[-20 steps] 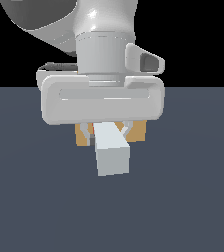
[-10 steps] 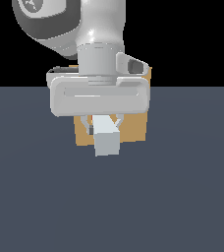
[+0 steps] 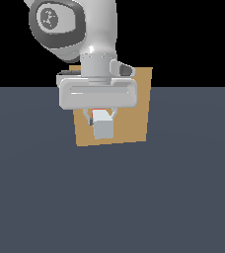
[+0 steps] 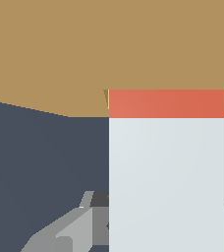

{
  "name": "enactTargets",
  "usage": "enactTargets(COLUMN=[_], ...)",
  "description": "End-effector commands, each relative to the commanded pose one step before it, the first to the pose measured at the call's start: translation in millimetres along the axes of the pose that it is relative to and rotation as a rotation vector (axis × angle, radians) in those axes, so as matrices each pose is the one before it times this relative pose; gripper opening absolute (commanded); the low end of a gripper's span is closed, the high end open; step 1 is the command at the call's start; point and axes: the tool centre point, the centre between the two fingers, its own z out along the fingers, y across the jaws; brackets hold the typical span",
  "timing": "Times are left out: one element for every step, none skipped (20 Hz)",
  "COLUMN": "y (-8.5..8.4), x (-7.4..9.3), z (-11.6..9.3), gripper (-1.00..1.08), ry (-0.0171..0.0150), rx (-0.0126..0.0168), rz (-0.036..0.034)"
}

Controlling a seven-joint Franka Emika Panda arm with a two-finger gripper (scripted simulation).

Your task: Insert the peg into the horizontal hole in a box.

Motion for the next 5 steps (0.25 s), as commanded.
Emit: enactTargets(y=[1.77, 0.31, 0.36, 0.38, 0.15], x=[7.2, 1.51, 0.77, 0.05, -0.15], z=[-2.25, 0.0, 0.0, -0.01, 0.0], gripper=[-1.0, -1.0, -1.0, -1.0, -1.0], ry=[-0.00096, 0.0, 0.0, 0.0, 0.0], rx=[-0.00477, 0.0, 0.0, 0.0, 0.0], rz=[0.00236, 0.0, 0.0, 0.0, 0.0])
